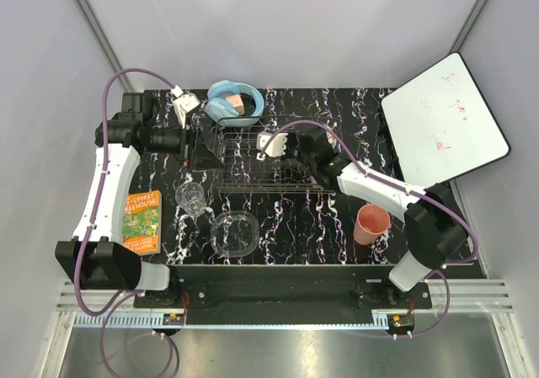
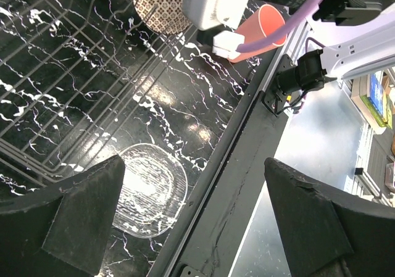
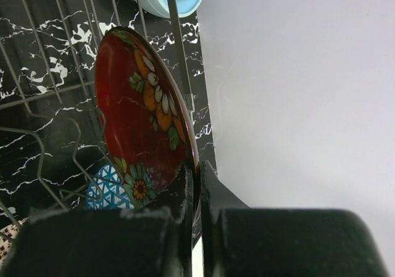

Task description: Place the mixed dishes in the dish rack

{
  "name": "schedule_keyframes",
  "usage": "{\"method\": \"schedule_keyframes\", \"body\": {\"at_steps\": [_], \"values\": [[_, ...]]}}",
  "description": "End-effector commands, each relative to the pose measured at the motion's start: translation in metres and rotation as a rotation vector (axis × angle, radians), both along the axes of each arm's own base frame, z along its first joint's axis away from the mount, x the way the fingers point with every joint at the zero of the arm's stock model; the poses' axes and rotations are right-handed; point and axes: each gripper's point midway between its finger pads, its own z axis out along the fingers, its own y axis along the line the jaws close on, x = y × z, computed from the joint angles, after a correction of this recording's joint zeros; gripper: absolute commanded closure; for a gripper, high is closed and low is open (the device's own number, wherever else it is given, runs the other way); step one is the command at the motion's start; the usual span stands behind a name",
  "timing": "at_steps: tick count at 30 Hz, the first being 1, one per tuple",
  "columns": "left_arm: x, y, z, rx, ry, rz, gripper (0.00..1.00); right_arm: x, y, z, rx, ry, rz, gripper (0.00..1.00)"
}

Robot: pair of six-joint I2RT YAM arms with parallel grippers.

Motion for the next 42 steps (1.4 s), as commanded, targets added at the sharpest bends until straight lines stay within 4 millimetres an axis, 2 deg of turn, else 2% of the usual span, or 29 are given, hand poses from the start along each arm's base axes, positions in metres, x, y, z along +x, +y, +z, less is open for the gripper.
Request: {"method": "schedule_keyframes", "body": {"at_steps": [1,6,13,18,22,23,27,31,32,33,35,36,38,39,40,41,42], "values": [[0.006,-0.001,0.000,-0.018,-0.038,-0.020,0.01,0.019,-0.004,0.044,0.072,-0.155,-0.023,1.00],[0.008,-0.002,-0.001,-0.029,-0.028,-0.026,0.01,0.014,-0.009,0.031,0.089,-0.120,-0.041,1.00],[0.006,-0.003,0.005,-0.040,-0.036,-0.028,0.01,-0.005,-0.026,0.002,0.122,-0.041,-0.086,1.00],[0.005,-0.003,0.009,-0.047,-0.042,-0.027,0.01,-0.011,-0.034,-0.002,0.143,-0.024,-0.123,1.00],[0.005,-0.005,0.012,-0.059,-0.040,-0.031,0.01,-0.011,-0.033,0.004,0.170,-0.027,-0.143,0.79],[0.005,-0.005,0.013,-0.060,-0.038,-0.031,0.01,-0.012,-0.032,0.007,0.179,-0.032,-0.149,0.68],[0.004,-0.003,0.014,-0.050,-0.051,-0.023,0.01,-0.011,-0.036,0.025,0.238,-0.053,-0.202,0.59],[0.003,-0.001,0.012,-0.020,-0.067,-0.008,0.01,-0.022,-0.032,0.042,0.282,-0.057,-0.218,0.57],[0.003,-0.001,0.011,-0.018,-0.067,-0.007,0.01,-0.025,-0.036,0.047,0.285,-0.062,-0.247,0.57],[0.003,0.000,0.011,-0.010,-0.073,-0.002,0.01,-0.033,-0.028,0.058,0.325,-0.065,-0.243,0.58],[0.002,0.001,0.010,-0.002,-0.077,0.001,0.01,-0.046,-0.025,0.065,0.344,-0.052,-0.258,0.58],[0.003,0.003,0.009,0.009,-0.083,0.008,0.01,-0.062,-0.013,0.079,0.401,-0.042,-0.231,0.58],[0.001,0.004,0.008,0.027,-0.096,0.014,0.01,-0.087,-0.005,0.086,0.440,-0.002,-0.213,0.58],[0.002,0.007,0.005,0.046,-0.100,0.026,0.01,-0.109,0.013,0.085,0.517,0.076,-0.186,0.58],[0.001,0.008,0.005,0.058,-0.113,0.029,0.01,-0.125,0.020,0.073,0.525,0.170,-0.170,0.58],[0.001,0.010,0.003,0.068,-0.115,0.035,0.01,-0.141,0.026,0.072,0.588,0.258,-0.153,0.58],[-0.001,0.011,0.003,0.080,-0.121,0.040,0.01,-0.158,0.039,0.072,0.753,0.423,-0.178,0.57]]}}
